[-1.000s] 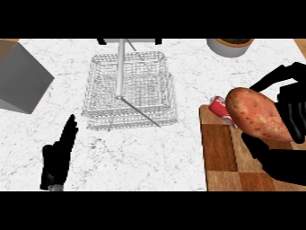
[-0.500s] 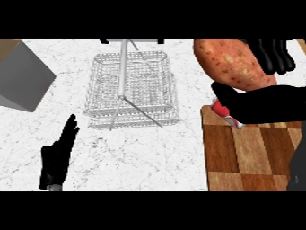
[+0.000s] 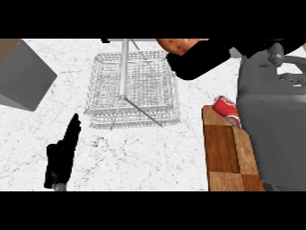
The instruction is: Pick the sweet potato from the cutting board and place it in the tiered basket
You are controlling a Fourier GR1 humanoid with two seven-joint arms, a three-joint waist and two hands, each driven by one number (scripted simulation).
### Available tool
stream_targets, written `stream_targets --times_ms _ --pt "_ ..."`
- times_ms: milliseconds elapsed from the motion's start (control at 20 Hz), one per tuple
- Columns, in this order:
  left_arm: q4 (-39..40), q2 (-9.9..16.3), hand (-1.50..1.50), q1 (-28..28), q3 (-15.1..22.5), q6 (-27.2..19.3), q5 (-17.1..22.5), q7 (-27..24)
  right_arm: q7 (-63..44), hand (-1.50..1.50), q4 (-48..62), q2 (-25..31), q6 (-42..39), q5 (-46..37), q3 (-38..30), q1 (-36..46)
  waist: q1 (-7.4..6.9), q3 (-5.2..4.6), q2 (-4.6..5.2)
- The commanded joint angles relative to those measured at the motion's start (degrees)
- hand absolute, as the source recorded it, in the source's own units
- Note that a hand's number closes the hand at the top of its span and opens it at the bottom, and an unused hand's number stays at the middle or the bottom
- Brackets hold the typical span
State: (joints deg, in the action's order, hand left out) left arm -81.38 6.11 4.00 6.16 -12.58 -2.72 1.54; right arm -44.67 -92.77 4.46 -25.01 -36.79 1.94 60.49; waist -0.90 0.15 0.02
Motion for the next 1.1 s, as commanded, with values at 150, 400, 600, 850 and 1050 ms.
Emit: stream_targets --times_ms 150,400,600,850,1050 --pt "2.3 1.1 0.0 -1.3 -2.6 2.2 1.8 0.3 5.9 1.5 9.8 -4.3 6.2 -4.5 5.3 -0.1 0.32 -0.18 0.08" --pt "-2.6 -0.1 0.0 3.8 0.6 1.0 -0.7 0.7 6.3 1.5 21.4 -4.4 13.2 -6.9 8.0 3.5 -0.36 -0.18 0.09" --pt "-0.8 -0.5 0.0 3.2 0.0 0.9 -0.8 -0.2 6.2 1.5 26.2 -4.4 18.6 -4.3 10.1 3.4 -0.13 -0.17 0.07" --pt "2.6 -1.5 0.0 -1.2 0.4 0.5 -1.9 0.7 9.9 1.5 34.2 -4.4 27.5 3.2 10.1 3.6 -0.69 -0.18 0.36" --pt "-1.1 1.7 0.0 -0.1 -1.5 3.1 -0.1 1.6 12.8 -1.5 34.6 -4.4 30.2 14.5 7.8 0.6 -1.43 -0.14 0.4"
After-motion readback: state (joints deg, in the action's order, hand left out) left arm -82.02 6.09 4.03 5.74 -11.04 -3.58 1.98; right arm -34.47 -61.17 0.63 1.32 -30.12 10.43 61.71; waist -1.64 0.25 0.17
